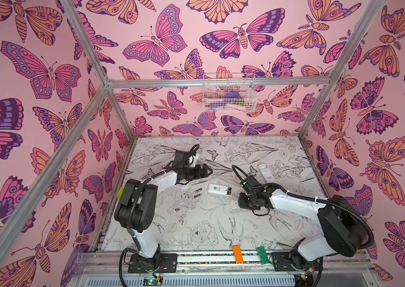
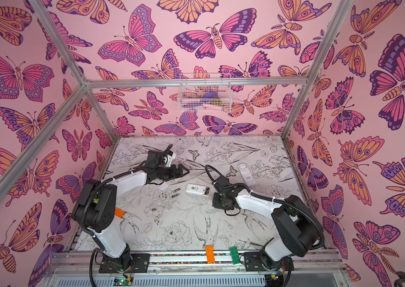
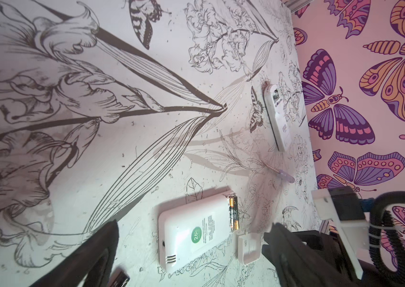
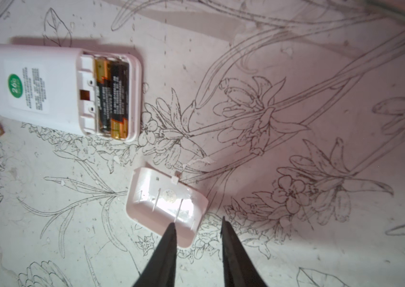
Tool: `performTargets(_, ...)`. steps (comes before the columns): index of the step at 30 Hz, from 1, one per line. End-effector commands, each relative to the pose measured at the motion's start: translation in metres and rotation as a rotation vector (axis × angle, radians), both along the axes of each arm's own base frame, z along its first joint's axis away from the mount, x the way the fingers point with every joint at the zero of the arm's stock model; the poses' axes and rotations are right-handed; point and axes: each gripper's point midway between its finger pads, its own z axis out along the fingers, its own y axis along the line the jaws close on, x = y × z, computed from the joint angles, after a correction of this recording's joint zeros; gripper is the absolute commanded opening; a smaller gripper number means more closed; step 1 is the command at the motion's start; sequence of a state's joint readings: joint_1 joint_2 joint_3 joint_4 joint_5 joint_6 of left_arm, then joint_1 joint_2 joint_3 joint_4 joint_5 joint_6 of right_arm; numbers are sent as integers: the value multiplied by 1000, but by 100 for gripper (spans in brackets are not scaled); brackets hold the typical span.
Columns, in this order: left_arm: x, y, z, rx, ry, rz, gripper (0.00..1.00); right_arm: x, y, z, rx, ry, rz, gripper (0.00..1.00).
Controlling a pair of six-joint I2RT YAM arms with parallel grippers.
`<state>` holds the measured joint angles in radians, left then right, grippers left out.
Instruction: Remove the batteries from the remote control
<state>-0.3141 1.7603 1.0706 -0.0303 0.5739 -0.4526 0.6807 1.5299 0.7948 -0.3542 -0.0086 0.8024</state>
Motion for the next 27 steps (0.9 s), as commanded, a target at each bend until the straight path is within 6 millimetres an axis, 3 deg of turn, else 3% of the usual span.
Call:
performTargets(1,3,8,6,37,-43,11,97,3,-1,-1,-29,8,-21,27)
performTargets(7,6,10,13,35,-60,19,97,-7,-9,-10,-61,49,-28,14)
performTargets(11,6,10,15,36,-75,8,97,-13,-24,-1,-98,34,-38,8)
performTargets(16,6,9,22,28,-82,-6,98,-24,-58,17,-206,32,-27,7)
performTargets(22,6,8,25,20,-96,-17,98,-40,-92,14,-210,69,-56,7)
performTargets(27,6,10,23,29,-110,-17,99,-45,-108,14,-174,74,-80,9)
